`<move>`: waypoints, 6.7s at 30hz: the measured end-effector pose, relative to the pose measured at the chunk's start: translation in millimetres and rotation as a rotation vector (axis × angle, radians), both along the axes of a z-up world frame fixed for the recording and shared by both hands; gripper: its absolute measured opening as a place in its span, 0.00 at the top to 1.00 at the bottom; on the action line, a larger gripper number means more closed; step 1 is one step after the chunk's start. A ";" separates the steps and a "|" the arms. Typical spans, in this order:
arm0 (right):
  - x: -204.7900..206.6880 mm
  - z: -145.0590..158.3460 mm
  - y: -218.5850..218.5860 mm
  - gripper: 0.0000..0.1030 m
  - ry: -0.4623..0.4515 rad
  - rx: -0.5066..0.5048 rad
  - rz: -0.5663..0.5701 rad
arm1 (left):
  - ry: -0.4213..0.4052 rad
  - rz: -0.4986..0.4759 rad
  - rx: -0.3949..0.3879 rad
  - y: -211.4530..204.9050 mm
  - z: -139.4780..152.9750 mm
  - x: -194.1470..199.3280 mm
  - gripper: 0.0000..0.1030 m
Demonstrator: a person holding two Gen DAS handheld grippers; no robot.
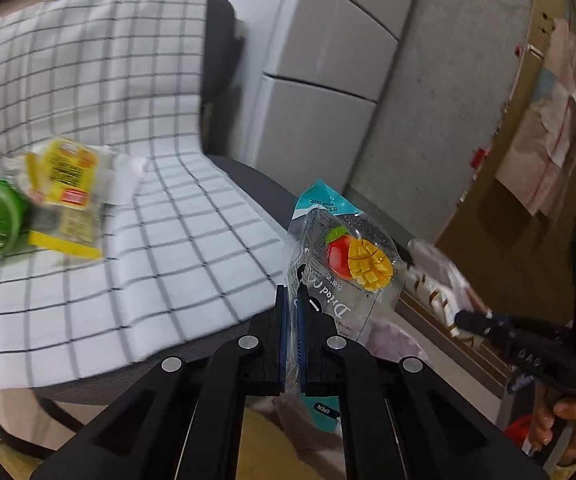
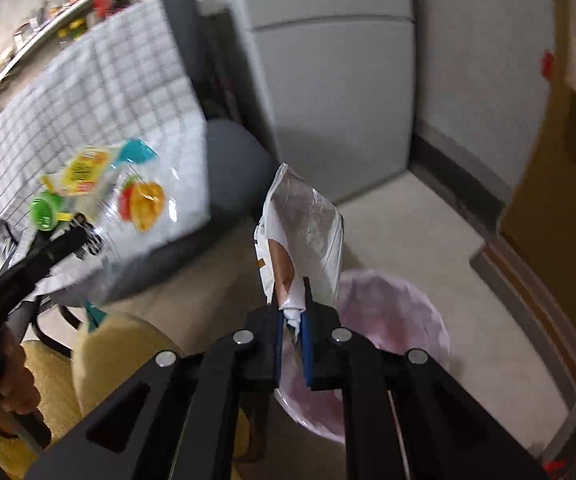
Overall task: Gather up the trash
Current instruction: 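Carry wrapper and mango pouch to the pink bin and open both tools, then return to the chair and grasp the yellow snack bag with the right tool, then grasp the grey cloth strip with the left tool while the right tool holds the yellow bag, then carry yellow bag and grey strip to the pink bin and open both tools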
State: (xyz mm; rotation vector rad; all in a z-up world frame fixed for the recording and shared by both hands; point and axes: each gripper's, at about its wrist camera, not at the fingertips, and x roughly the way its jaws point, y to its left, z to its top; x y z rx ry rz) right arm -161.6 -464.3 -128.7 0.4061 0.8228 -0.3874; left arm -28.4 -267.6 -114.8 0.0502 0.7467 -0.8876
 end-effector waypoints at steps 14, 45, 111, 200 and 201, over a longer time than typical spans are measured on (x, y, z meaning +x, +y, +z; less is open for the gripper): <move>-15.1 -45.6 -25.8 0.69 0.059 0.107 -0.089 | 0.035 -0.066 0.055 -29.9 -19.2 -10.7 0.96; -70.7 16.6 -68.6 0.61 -0.156 0.024 -0.238 | 0.076 -0.352 0.216 -146.2 -58.1 -56.5 0.73; 294.1 -2.0 229.9 0.97 -0.021 -0.444 0.426 | 0.067 0.680 0.227 265.1 -6.5 107.0 0.35; -23.3 -8.5 12.8 0.98 0.008 -0.087 -0.113 | -0.035 -0.162 -0.113 -10.8 18.4 -20.1 0.97; -27.1 -13.3 9.0 0.98 0.015 -0.081 -0.124 | -0.034 -0.175 -0.105 -18.1 14.9 -21.4 0.97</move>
